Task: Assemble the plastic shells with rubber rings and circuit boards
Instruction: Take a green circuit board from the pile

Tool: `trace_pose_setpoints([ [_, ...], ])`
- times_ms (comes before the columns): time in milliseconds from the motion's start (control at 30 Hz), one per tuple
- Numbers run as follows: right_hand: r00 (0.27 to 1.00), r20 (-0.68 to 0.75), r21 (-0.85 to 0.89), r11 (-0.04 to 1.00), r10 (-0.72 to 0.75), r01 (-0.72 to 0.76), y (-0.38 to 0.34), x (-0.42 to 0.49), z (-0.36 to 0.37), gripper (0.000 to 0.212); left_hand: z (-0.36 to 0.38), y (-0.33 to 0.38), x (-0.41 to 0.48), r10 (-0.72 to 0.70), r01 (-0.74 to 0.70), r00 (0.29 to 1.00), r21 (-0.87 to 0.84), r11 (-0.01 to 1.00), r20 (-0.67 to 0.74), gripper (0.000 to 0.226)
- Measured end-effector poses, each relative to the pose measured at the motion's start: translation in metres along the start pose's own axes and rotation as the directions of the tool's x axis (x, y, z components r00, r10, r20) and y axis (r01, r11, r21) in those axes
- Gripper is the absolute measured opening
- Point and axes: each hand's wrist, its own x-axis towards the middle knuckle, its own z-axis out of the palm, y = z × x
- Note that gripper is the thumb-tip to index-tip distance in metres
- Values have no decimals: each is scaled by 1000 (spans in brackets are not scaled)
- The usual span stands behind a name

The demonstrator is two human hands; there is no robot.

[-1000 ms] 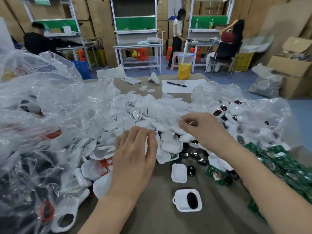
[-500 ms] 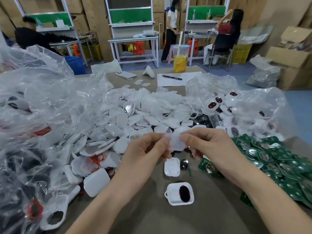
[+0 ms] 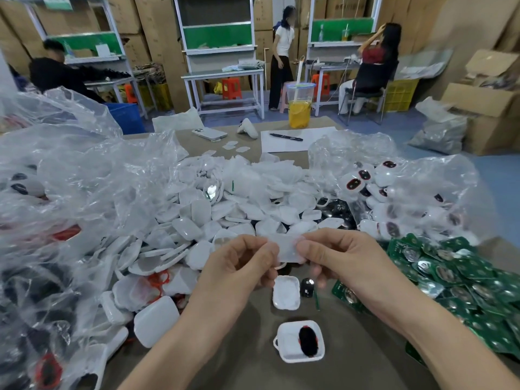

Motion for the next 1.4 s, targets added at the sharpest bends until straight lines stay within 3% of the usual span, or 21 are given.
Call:
trace_pose_setpoints([
  [333,1000,13,21,1000,-22,21,-3,-2,1,13,1,8,-5,41,-44,997,52,998,61,11],
  [433,999,-8,67,997,-37,38,-9,-4,0,26,-2,5,-9,131,-123,991,262,957,-13,7],
  [500,995,-72,11,998,-65,66,-12,-5,-4,29,-9,3,-18,289,-285,955,509,812,73,8],
  [567,983,-102,-217,968,-154,129,-8,-14,-9,25,-18,2,-32,416,-487,866,653,580,276,12],
  [633,977,-9,-459,869,-213,186,0,-28,-15,24,-24,0,-42,454,-608,785,664,434,422,8],
  [700,978,101,-571,795,-183,207,8,-41,-19,29,-25,-1,-46,466,-679,724,643,354,508,17],
  [800,969,243,-557,814,-29,165,14,-47,-24,56,-20,3,-47,441,-704,706,618,350,555,18],
  [933,939,340,-684,700,56,206,17,-48,-27,84,-15,0,-45,397,-706,706,625,334,586,14],
  [1100,929,370,-728,629,27,272,22,-49,-25,74,-20,-5,-43,339,-706,708,616,348,620,11],
  [1400,922,387,-723,620,-2,305,21,-49,-23,63,-20,-5,-45,292,-687,725,622,377,624,17],
])
